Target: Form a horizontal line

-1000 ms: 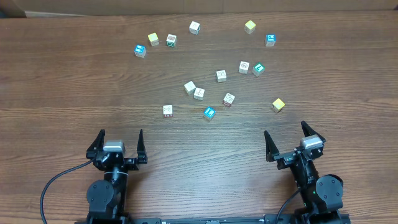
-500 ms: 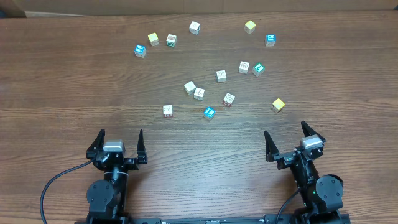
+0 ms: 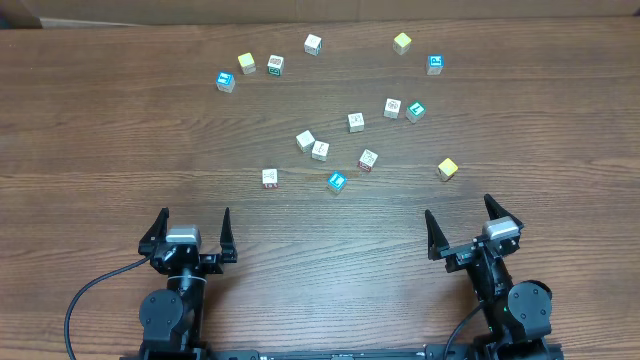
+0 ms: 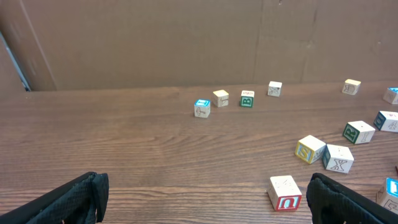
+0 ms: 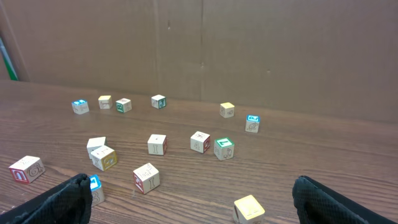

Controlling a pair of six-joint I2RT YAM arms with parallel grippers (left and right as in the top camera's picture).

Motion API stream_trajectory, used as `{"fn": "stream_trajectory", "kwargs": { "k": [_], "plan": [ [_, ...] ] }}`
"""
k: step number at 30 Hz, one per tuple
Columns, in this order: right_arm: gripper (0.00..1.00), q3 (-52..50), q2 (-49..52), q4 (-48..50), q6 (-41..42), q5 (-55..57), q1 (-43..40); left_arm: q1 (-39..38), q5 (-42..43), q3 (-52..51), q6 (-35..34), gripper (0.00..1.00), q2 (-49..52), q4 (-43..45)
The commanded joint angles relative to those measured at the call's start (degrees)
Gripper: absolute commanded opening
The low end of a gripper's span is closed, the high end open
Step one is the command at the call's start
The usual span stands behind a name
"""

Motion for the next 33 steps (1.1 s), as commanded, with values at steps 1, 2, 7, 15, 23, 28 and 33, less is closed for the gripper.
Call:
{"fn": "stream_trajectory", "kwargs": {
  "k": [1, 2, 7, 15, 23, 28, 33],
  "plan": [
    [1.00, -0.57, -0.61, 0.44, 0.37, 0.13, -0.04, -0.13, 0.68, -0.11, 1.27, 1.00, -0.63, 0.00],
    [1.00, -0.57, -0.61, 0.44, 0.35, 0.13, -0.04, -0.13, 0.68, -0.11, 1.27, 0.99, -0.63, 0.00],
    [1.00, -0.57, -0.61, 0.44, 0.35, 0.13, -0.04, -0.13, 0.66, -0.11, 1.27, 1.00, -0.63, 0.00],
    [1.00, -0.57, -0.61, 0.44, 0.35, 0.13, -0.04, -0.13, 0.66, -0.11, 1.27, 1.00, -0.63, 0.00],
    [1.00, -0.57, -0.61, 0.44, 0.35, 0.13, -0.04, -0.09, 0.72, -0.11, 1.25, 1.00, -0.63, 0.02],
    [1.00, -0.57, -0.61, 0.44, 0.35, 0.15, -0.04, -0.09, 0.70, -0.11, 1.25, 0.99, -0.63, 0.02],
    [1.00, -0.57, -0.61, 0.44, 0.35, 0.13, -0.04, -0.09, 0.50, -0.11, 1.29, 1.00, -0.63, 0.24]
  ]
}}
